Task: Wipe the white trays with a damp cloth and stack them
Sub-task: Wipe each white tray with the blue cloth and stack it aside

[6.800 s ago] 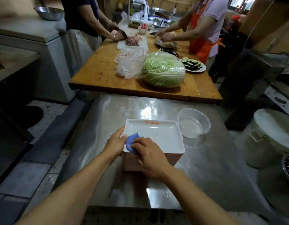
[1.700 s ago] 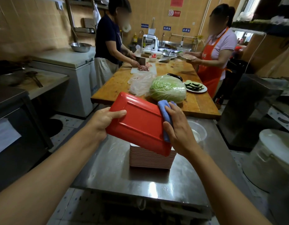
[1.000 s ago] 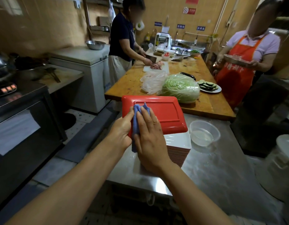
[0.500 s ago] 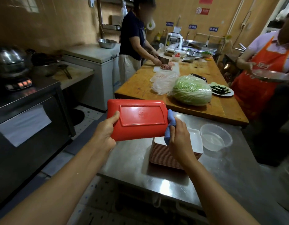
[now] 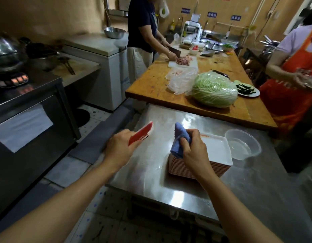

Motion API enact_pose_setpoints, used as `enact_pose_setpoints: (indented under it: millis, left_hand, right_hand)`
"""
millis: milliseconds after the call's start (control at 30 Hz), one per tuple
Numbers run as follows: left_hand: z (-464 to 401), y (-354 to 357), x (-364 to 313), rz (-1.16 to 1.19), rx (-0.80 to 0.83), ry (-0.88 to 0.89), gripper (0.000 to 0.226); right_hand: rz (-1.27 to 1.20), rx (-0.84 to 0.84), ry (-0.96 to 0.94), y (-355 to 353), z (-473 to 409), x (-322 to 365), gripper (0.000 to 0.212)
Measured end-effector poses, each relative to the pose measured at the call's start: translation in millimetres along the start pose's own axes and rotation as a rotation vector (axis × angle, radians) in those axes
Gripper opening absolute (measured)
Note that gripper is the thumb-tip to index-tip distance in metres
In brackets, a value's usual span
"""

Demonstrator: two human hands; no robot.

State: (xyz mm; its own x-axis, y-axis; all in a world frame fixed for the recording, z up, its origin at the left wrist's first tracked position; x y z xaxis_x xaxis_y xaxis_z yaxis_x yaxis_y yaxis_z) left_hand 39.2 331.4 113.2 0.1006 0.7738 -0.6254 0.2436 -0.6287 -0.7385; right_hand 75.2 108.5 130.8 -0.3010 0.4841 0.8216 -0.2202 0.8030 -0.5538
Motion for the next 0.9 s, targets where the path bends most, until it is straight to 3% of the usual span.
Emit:
enact_pose_setpoints:
  millis: [100, 267, 667, 900]
  left_hand:
    - [4, 38, 10, -0.305, 0.218, 0.121, 0.013]
    - [13, 74, 26, -0.491, 0.307, 0.243, 0.022]
    - [37, 124, 69, -0.459, 0.52, 0.256, 0.039]
    - [38, 144, 94, -0.525, 0.721, 0.106, 0.048]
  right_hand:
    - [0.029, 0.015, 0.025, 4, 4, -13, 0.006]
    - [0.045, -0.022, 0.091, 3, 10, -35, 0.007]
    - [0.056, -0.136, 0.247, -9, 27, -59, 0.009]
    - [0.079, -0.183, 0.266, -23, 35, -64, 0.008]
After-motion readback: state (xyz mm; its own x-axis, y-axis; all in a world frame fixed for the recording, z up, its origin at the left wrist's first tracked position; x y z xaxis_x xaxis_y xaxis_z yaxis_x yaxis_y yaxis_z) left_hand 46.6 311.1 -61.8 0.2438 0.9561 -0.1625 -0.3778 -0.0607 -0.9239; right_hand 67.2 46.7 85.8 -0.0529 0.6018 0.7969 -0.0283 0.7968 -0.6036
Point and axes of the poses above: each hand's wrist, its own z-axis away from the middle knuckle, its own y-axis out of the palm, x = y × z, the point moved 4 cm from there along -z, towards the middle knuckle, and after that the axes turned 13 degrees about x, right-handed, at the moved point
